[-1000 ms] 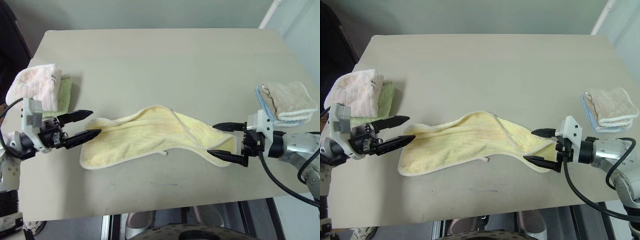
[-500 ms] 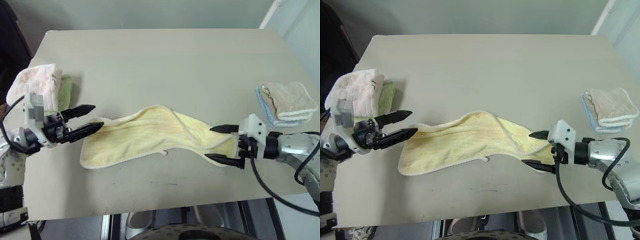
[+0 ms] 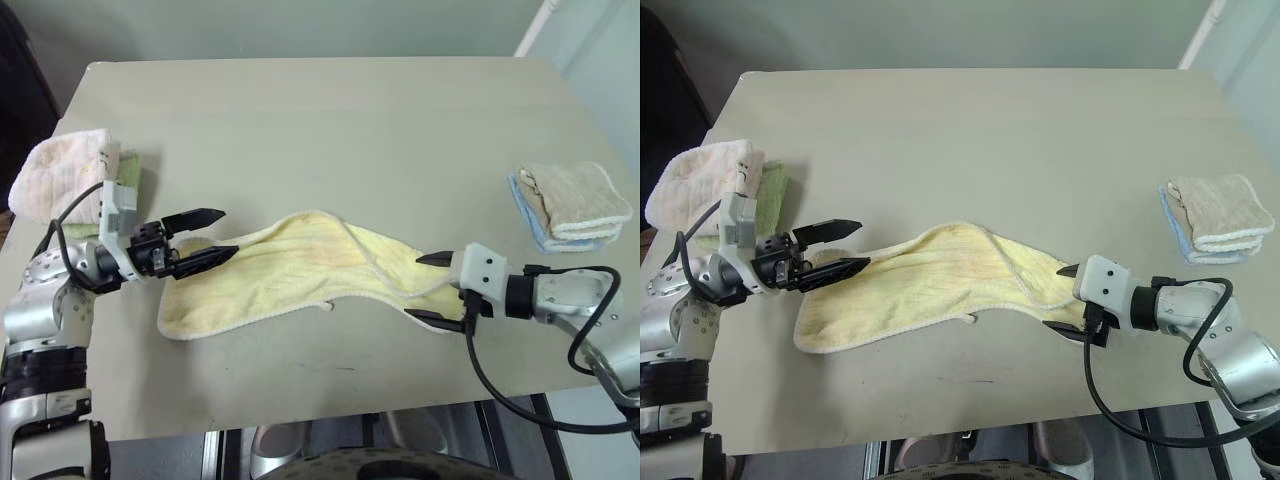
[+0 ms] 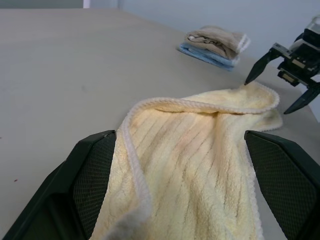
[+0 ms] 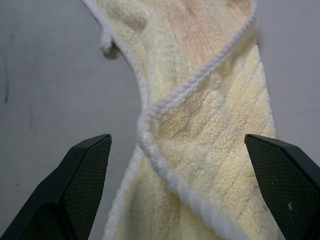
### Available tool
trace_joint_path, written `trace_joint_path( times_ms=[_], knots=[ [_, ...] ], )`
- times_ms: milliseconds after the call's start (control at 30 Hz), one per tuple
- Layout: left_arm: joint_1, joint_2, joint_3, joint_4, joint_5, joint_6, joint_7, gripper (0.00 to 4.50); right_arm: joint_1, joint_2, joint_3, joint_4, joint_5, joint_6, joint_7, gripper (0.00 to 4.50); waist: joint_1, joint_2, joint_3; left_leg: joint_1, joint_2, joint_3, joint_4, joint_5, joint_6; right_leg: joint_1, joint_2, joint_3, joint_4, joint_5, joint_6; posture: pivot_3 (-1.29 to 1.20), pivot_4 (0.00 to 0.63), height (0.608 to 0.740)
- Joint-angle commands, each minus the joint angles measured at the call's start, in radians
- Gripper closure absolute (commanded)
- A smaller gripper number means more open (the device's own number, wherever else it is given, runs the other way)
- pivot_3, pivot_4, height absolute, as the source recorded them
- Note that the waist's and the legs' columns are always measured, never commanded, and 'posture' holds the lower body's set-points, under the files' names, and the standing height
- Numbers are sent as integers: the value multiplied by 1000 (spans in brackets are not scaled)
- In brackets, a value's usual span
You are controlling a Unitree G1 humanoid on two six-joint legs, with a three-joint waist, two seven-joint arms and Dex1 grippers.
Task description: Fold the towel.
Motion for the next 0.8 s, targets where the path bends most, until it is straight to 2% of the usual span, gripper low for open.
trace_joint_path(
  times_ms=[33, 467, 567, 800],
  knots=[
    [-20, 6, 13, -12, -5, -19, -8, 61, -29, 11, 15, 14, -46, -52, -6, 0, 0, 0, 0, 0, 0, 0, 0, 0, 0, 0, 0, 0, 0, 0, 0, 0, 150, 740],
    [46, 3, 26, -68, -20, -5, -2, 61, -71, 52, 29, 60, -84, -93, 14, 0, -1, 0, 0, 0, 0, 0, -1, 0, 0, 0, 0, 0, -1, 0, 0, 0, 150, 740],
    [53, 4, 29, -74, -22, -4, 0, 0, -72, 49, 32, 61, -84, -100, 26, 542, -1, 0, 0, 0, 0, 0, -1, 1, 0, 0, 0, 0, -1, 0, 0, 0, 150, 740],
    [58, 6, 31, -75, -23, -3, 0, 0, -61, 46, 23, 35, -39, -105, 85, 2958, 0, 0, 0, 0, 0, 0, -1, 1, 0, 0, 0, 0, -1, 0, 0, 0, 150, 740]
  ],
)
